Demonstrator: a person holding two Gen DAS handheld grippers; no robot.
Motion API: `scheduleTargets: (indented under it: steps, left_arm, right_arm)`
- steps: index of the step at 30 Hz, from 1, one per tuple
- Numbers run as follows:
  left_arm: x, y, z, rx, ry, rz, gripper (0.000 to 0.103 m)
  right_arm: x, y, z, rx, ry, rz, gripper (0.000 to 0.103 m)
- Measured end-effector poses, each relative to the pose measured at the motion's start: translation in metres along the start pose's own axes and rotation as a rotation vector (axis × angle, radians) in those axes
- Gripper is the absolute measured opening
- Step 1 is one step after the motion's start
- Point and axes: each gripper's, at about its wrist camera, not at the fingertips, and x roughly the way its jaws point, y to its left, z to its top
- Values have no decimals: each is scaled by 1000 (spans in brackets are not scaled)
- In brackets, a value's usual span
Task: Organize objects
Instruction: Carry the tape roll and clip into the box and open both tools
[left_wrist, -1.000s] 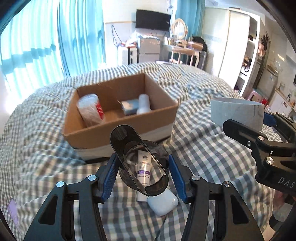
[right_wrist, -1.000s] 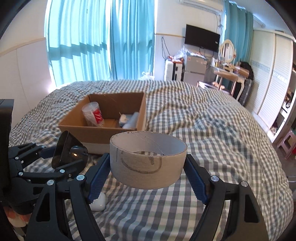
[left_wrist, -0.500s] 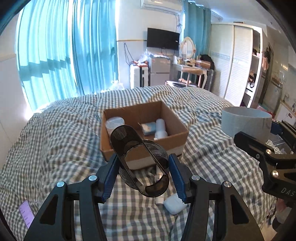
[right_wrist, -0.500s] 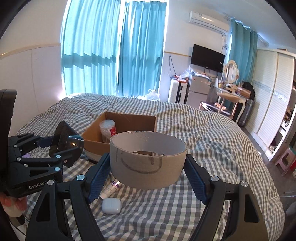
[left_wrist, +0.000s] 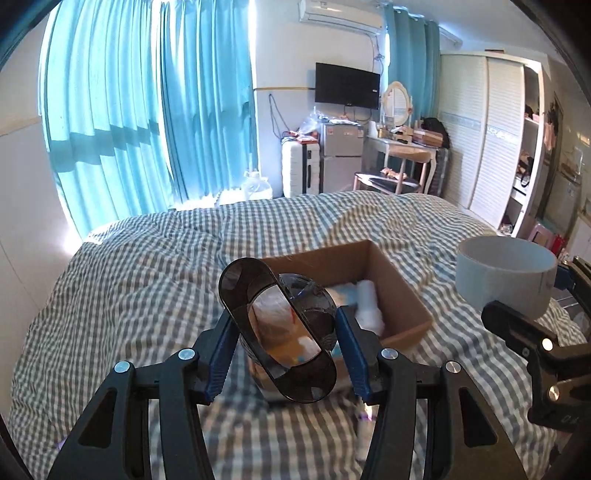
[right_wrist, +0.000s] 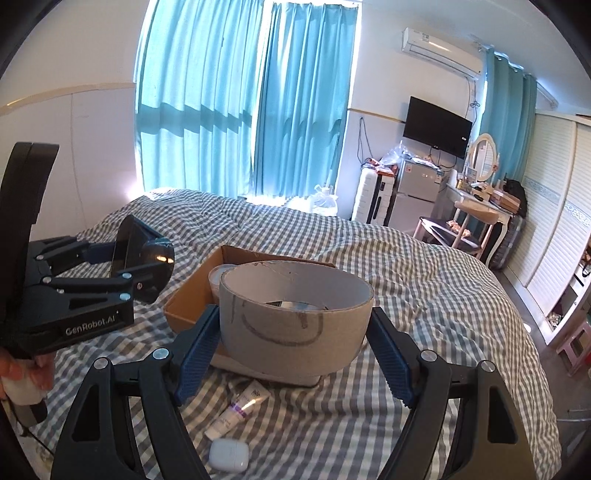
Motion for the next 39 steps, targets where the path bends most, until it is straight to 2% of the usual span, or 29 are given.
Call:
scheduleTargets:
  steps: [6, 12, 21, 29, 36, 38, 39]
  left_arm:
    - [47, 8, 16, 3, 43, 11, 54]
    - [91, 6, 9, 20, 106, -16, 54]
    - [133, -1, -11, 74, 160, -77, 54]
    - [149, -3, -22, 81, 179, -71, 54]
    - [141, -7, -16, 91, 160, -77, 54]
    - [137, -6, -12, 83, 157, -83, 59]
    - [134, -5, -10, 77, 156, -79, 65]
  right_arm:
    - [50, -7, 15, -8, 40, 6, 79]
    - [108, -10, 21, -22, 99, 26, 79]
    - [171, -7, -1, -55, 151, 75, 79]
    - [191, -1, -11, -65, 172, 89, 80]
    - [184, 0, -14, -69, 168, 75, 80]
    - [179, -2, -13, -59, 158, 70, 81]
    - [174, -3, -12, -57, 148, 65, 82]
